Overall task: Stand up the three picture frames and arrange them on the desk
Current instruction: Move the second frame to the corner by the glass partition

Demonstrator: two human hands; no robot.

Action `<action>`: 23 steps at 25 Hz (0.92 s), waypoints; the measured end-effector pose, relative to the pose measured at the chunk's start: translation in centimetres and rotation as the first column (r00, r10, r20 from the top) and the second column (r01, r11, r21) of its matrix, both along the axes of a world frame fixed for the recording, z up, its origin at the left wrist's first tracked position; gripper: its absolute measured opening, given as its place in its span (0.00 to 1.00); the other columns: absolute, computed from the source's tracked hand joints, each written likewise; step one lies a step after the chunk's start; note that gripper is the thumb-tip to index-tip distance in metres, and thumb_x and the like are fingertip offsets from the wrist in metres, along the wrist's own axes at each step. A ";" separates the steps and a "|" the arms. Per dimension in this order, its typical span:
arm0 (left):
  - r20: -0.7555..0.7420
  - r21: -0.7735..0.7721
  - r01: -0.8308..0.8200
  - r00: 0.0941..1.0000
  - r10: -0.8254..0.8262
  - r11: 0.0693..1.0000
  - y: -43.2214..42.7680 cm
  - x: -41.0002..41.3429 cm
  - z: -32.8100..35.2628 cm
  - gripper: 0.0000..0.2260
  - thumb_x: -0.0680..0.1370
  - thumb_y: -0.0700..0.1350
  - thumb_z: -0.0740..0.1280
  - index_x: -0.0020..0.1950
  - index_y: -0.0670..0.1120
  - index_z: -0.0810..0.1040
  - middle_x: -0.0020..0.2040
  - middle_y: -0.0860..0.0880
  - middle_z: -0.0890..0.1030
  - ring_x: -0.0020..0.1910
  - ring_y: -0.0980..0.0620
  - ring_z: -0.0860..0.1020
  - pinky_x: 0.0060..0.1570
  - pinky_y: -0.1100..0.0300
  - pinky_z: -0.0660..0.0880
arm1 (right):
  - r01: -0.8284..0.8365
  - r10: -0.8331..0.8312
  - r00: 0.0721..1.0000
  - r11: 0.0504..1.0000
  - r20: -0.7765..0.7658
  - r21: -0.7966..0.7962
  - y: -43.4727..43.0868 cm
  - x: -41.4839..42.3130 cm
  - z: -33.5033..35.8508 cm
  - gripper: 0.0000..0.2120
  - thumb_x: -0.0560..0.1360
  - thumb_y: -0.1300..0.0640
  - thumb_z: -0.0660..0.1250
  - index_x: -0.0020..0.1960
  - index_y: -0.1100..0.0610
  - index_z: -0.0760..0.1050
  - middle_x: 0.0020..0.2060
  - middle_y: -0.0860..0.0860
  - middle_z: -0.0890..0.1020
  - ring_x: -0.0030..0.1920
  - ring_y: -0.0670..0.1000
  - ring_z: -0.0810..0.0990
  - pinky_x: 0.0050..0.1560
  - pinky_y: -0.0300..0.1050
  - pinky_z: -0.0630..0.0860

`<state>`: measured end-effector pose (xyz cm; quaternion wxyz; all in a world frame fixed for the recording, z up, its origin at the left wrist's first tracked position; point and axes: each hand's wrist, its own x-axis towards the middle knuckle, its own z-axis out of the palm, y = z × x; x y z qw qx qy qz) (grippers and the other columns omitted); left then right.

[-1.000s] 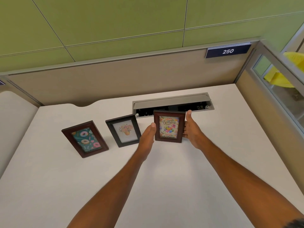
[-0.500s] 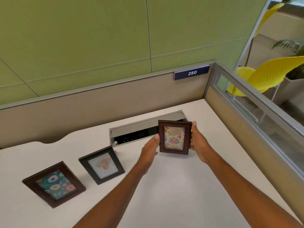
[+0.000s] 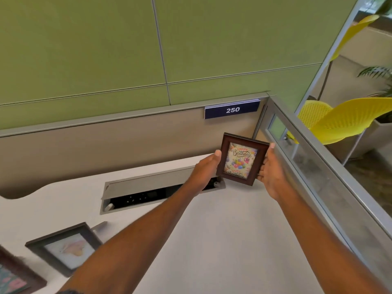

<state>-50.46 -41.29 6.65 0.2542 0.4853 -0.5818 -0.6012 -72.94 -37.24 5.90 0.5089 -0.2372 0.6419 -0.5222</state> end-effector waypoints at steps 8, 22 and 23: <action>-0.019 0.035 0.024 1.000 -0.023 0.999 -7.2 -6.8 -4.0 0.19 0.82 0.73 0.56 0.67 0.67 0.75 0.54 0.70 0.81 0.56 0.71 0.77 0.65 0.56 0.69 | 0.041 -0.041 0.999 0.999 0.016 0.020 -6.1 -6.0 -2.6 0.44 0.77 0.21 0.50 0.78 0.50 0.74 0.67 0.54 0.85 0.65 0.56 0.85 0.66 0.56 0.79; 0.045 0.007 0.024 0.999 -0.024 1.000 -11.2 -8.0 -7.1 0.10 0.78 0.78 0.55 0.46 0.85 0.76 0.43 0.82 0.79 0.47 0.78 0.77 0.54 0.62 0.70 | 0.096 -0.097 0.995 0.995 0.018 0.038 -9.2 -6.5 -5.4 0.43 0.78 0.21 0.46 0.76 0.49 0.76 0.66 0.55 0.85 0.65 0.58 0.84 0.73 0.62 0.75; 0.053 0.002 0.036 0.998 -0.036 0.999 -11.2 -8.1 -7.0 0.11 0.78 0.78 0.55 0.47 0.84 0.76 0.44 0.81 0.79 0.48 0.78 0.77 0.55 0.61 0.71 | 0.105 -0.105 0.994 0.994 0.011 0.039 -9.2 -6.4 -5.3 0.43 0.78 0.21 0.46 0.75 0.48 0.77 0.65 0.55 0.85 0.64 0.58 0.85 0.73 0.61 0.76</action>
